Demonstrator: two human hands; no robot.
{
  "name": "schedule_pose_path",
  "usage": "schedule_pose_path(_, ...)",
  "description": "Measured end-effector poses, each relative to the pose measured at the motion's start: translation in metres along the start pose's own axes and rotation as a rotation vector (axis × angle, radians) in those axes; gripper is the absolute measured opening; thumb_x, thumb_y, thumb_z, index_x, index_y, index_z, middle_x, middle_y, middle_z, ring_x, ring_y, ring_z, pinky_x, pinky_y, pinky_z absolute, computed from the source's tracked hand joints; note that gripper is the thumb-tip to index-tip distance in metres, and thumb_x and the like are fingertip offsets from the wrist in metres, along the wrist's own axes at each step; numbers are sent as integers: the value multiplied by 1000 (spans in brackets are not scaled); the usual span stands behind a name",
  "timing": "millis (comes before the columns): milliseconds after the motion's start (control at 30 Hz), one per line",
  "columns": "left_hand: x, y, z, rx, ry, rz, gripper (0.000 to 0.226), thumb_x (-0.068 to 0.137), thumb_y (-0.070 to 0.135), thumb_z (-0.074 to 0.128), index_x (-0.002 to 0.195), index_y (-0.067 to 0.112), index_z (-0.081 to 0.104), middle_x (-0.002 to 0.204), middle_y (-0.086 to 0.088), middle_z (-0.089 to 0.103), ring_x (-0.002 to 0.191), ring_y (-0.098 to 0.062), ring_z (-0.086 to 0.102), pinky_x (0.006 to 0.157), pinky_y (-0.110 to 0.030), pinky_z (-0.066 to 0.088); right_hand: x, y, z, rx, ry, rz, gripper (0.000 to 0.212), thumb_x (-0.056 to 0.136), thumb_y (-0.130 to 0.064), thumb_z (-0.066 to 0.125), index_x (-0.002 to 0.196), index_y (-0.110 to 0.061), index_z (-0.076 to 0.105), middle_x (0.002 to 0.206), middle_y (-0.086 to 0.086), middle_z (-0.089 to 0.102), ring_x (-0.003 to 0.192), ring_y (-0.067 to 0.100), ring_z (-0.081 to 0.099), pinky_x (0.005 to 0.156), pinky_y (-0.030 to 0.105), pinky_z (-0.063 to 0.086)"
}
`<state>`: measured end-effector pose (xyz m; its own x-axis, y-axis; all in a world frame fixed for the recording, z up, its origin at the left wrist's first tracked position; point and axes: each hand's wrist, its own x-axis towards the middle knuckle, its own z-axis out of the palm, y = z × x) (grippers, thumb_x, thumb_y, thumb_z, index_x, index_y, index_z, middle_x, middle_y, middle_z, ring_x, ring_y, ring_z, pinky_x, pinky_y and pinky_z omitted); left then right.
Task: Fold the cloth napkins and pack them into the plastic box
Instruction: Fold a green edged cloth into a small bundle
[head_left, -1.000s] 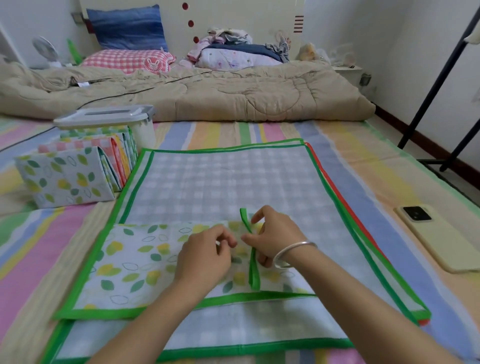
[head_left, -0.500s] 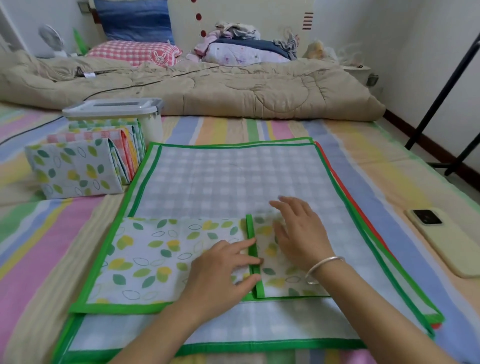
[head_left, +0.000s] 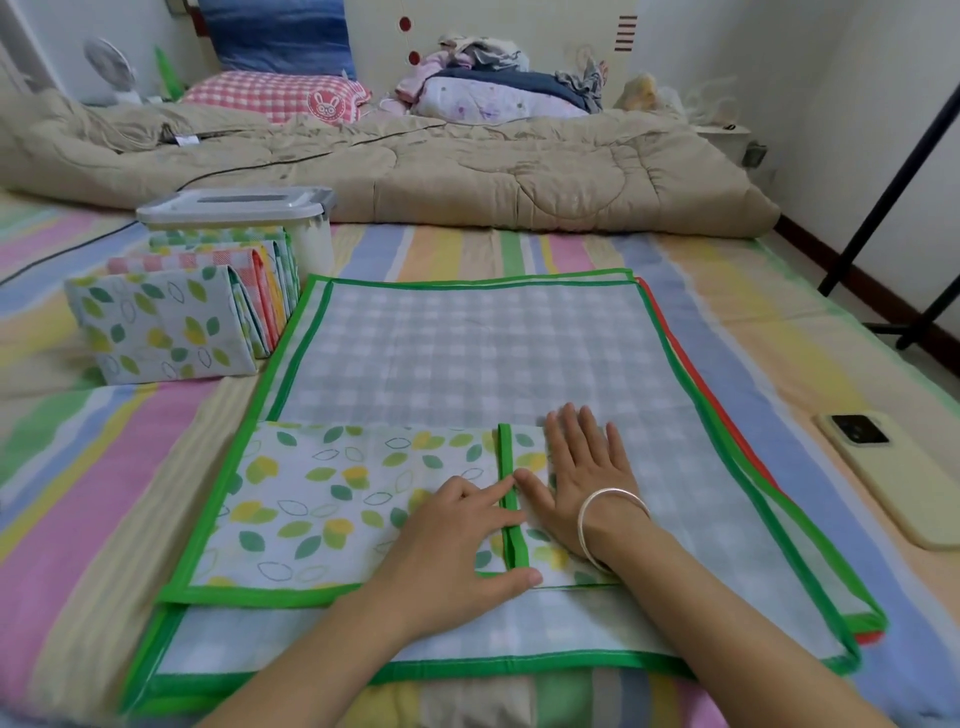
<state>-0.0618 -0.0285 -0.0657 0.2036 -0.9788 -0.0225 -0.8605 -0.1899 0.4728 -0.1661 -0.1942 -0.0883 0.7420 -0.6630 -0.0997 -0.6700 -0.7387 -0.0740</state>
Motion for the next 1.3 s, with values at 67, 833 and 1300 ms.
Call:
schedule_pose_path(67, 0, 4, 1, 61, -2, 12, 68, 86, 69, 56, 146, 39, 43, 160, 29, 14, 122, 0, 29, 107, -23, 31, 1, 0, -2, -10, -13, 7, 106, 63, -76, -23, 152, -18, -20, 159, 2, -26, 144, 18, -30, 114, 41, -24)
schedule_pose_path(833, 3, -154, -147, 210, 19, -350, 26, 87, 42, 71, 109, 29, 67, 110, 13, 67, 100, -8, 61, 90, -31, 52, 12, -114, -29, 24, -94, -636, 106, 74, -84, 19, 156, -21, -5, 162, -5, -17, 145, 8, -24, 120, 38, -14)
schedule_pose_path(1300, -19, -152, -168, -216, -68, -611, 65, 70, 74, 66, 68, 14, 42, 56, 5, 38, 47, -9, 39, 51, -21, 34, 13, -115, -24, 54, -269, -632, 130, 54, -99, 14, 152, -22, -19, 157, -9, -29, 141, 4, -32, 120, 37, -16)
